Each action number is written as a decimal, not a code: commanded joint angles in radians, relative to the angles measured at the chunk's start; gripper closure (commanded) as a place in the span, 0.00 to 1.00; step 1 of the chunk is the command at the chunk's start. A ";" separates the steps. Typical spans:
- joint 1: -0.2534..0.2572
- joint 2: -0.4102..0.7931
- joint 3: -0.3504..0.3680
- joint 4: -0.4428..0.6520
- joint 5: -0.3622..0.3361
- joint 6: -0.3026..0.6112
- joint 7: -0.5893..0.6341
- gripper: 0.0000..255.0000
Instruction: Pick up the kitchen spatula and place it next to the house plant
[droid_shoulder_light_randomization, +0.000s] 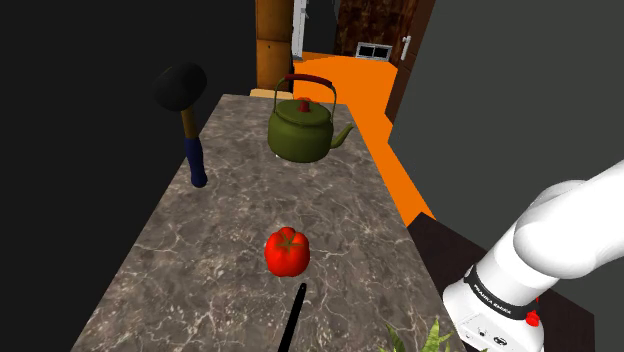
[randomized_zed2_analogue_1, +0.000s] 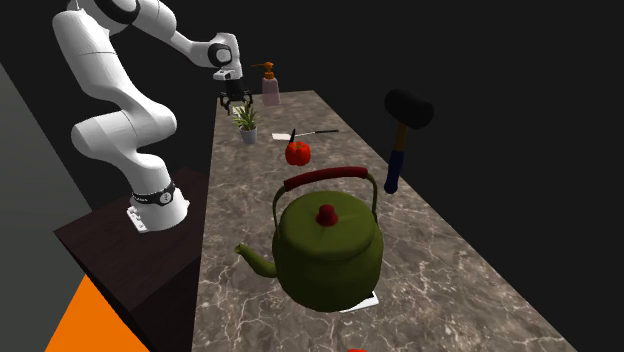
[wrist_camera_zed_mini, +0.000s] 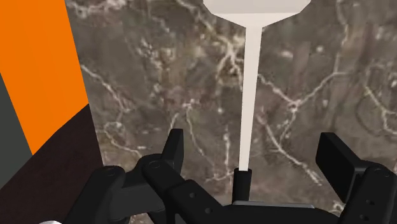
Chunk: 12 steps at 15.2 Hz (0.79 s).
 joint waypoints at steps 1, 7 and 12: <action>0.000 0.000 0.000 0.000 0.000 0.000 0.000 0.00; 0.078 0.070 -0.087 0.066 -0.086 -0.102 0.057 0.00; 0.078 0.070 -0.087 0.066 -0.086 -0.102 0.057 0.00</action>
